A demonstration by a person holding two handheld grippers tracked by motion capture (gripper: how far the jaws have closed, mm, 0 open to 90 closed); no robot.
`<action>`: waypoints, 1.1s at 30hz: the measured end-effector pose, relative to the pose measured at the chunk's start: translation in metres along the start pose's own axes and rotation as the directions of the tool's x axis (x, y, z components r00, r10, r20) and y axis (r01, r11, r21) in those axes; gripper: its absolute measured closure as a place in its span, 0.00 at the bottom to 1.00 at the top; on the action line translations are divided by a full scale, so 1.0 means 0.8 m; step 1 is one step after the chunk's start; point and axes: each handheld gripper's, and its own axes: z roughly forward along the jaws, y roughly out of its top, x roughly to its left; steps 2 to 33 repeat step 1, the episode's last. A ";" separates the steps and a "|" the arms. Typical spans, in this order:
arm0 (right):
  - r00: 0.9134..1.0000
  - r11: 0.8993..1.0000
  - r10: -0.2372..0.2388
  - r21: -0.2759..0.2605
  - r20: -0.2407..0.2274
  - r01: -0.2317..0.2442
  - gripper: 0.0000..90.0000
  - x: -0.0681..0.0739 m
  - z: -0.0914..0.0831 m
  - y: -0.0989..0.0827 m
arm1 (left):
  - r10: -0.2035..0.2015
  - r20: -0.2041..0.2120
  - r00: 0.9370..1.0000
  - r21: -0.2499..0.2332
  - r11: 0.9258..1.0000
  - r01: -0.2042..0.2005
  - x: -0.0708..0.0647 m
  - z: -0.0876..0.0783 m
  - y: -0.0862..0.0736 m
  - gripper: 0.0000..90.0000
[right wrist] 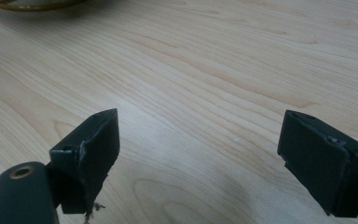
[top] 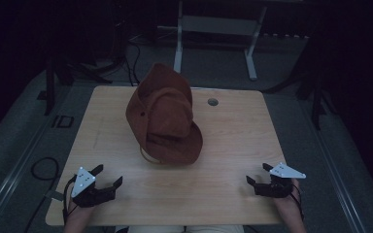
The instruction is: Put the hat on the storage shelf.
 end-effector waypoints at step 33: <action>1.000 1.000 -0.001 0.001 0.001 0.001 0.14 0.000 0.000 0.000 | 0.000 0.000 1.000 0.000 1.000 0.000 0.000 0.000 0.000 0.16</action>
